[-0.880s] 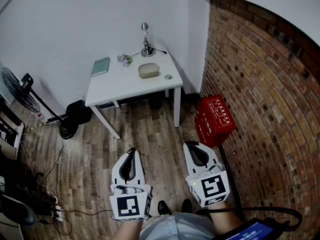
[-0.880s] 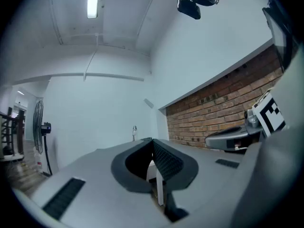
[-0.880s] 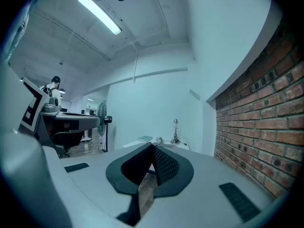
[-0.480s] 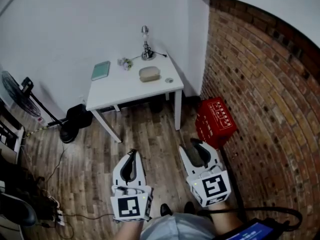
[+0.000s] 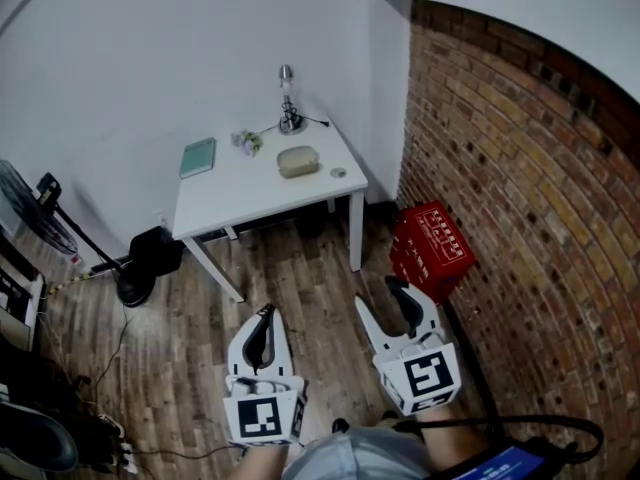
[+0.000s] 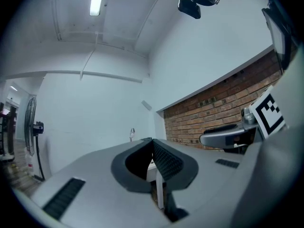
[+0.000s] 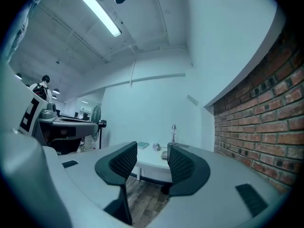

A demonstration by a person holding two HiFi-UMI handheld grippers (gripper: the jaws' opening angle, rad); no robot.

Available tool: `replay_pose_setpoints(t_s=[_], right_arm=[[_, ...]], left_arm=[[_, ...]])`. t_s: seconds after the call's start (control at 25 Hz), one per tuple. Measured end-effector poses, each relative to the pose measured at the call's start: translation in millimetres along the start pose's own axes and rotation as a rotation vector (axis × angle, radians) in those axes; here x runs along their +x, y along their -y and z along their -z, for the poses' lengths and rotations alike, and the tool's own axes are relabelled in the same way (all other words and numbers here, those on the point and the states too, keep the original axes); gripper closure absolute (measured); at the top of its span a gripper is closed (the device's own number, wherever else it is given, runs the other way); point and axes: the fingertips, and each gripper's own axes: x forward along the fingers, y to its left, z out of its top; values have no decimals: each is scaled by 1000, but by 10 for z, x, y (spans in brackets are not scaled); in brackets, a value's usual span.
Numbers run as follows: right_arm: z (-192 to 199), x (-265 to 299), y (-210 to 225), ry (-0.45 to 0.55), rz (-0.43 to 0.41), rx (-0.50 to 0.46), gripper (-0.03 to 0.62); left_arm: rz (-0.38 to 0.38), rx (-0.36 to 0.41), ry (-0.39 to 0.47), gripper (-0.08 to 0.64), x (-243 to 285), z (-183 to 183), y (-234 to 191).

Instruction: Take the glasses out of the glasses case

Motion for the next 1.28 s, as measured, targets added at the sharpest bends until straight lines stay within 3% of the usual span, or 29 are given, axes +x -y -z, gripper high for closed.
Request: replay_pose_setpoints(t_s=[0.28,0.6,0.92,1.28], right_arm=[[28,91,-46,-15,28,-1,378],[269,446,194,-50,38,30,380],[499,1263,719,-65,1,63,380],[427,2210,1300,-25,-52,75,391]], left_arm=[[18,-7,-35,554,96,88,-136],[55,-12,-81,554,511,435,-154],[28,20,-128,554,1415,626,-254],[-17,58,-107,554,2430,488,-373]])
